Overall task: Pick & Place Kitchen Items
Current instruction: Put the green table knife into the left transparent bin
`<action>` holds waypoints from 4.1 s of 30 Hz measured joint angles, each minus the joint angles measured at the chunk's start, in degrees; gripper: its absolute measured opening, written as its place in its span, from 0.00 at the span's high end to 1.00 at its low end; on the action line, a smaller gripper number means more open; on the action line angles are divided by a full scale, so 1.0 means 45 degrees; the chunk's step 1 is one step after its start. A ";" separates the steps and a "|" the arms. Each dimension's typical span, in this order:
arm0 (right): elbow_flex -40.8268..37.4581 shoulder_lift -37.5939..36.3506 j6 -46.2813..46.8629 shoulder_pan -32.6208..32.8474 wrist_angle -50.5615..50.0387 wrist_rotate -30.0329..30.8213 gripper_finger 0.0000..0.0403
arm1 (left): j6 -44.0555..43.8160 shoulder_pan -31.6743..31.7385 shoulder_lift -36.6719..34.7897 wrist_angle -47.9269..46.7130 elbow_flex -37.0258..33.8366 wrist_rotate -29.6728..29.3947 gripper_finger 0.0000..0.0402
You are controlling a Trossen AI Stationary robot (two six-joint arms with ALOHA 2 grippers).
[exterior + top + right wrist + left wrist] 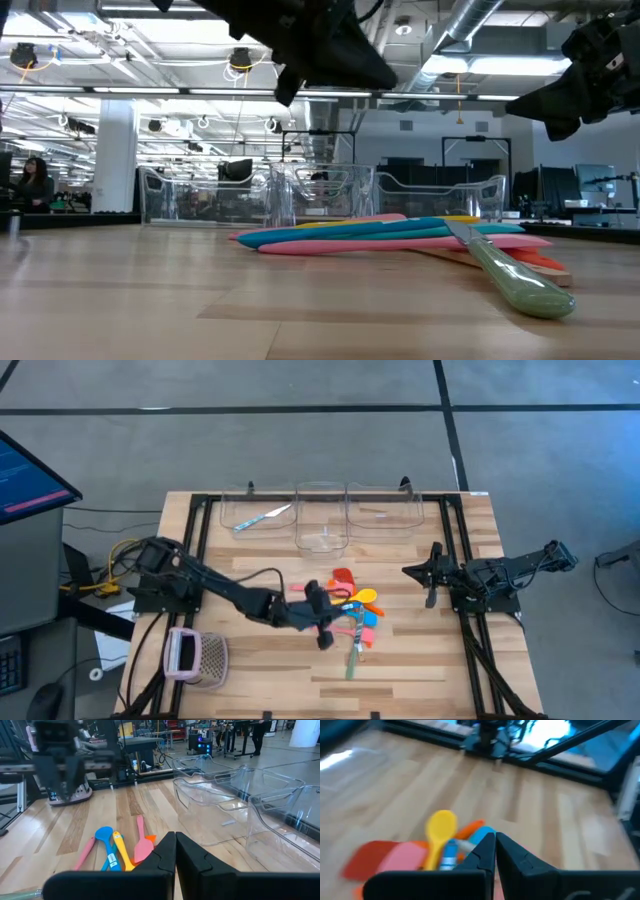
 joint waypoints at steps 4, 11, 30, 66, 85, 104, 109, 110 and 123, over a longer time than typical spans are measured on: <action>0.0000 0.0000 0.0369 0.0000 0.0000 -0.0092 0.99 | -0.0059 -0.0634 0.0354 0.1109 0.0000 -0.0014 1.00; 0.0000 0.0000 0.1695 0.0000 -0.0032 -0.2478 1.00 | -0.0992 -0.1779 0.0601 0.1674 0.0015 -0.1604 1.00; -0.0039 0.1174 0.2441 0.0872 0.1266 -0.3042 1.00 | -0.1337 -0.2881 0.2614 0.1731 0.1753 -0.2851 1.00; 0.0015 0.9032 0.2439 0.2417 0.7679 -0.2958 1.00 | -0.2114 -0.1791 0.2604 0.1413 0.1773 -0.2374 1.00; 0.0325 1.0693 0.2970 0.2424 0.7625 -0.4328 1.00 | -0.1521 -0.0770 0.2594 0.1376 0.1773 -0.1035 1.00; 0.5326 1.7041 0.2979 0.1530 0.5159 -0.4296 1.00 | -0.0925 0.0000 -0.0546 -0.5081 0.0986 0.0262 1.00; 0.7088 1.7872 0.2742 0.1591 0.3097 -0.4276 1.00 | -0.0855 -0.0177 -0.2287 -0.5083 -0.0790 0.0099 1.00; 0.7439 1.8049 0.2397 0.1626 0.2603 -0.4289 1.00 | -0.0846 -0.0244 -0.2648 -0.5102 -0.1252 0.0056 1.00; 1.1859 2.1003 -0.2564 0.2260 -0.1152 -0.5859 1.00 | -0.0638 -0.0313 -0.6290 -0.4138 -0.5068 -0.0081 1.00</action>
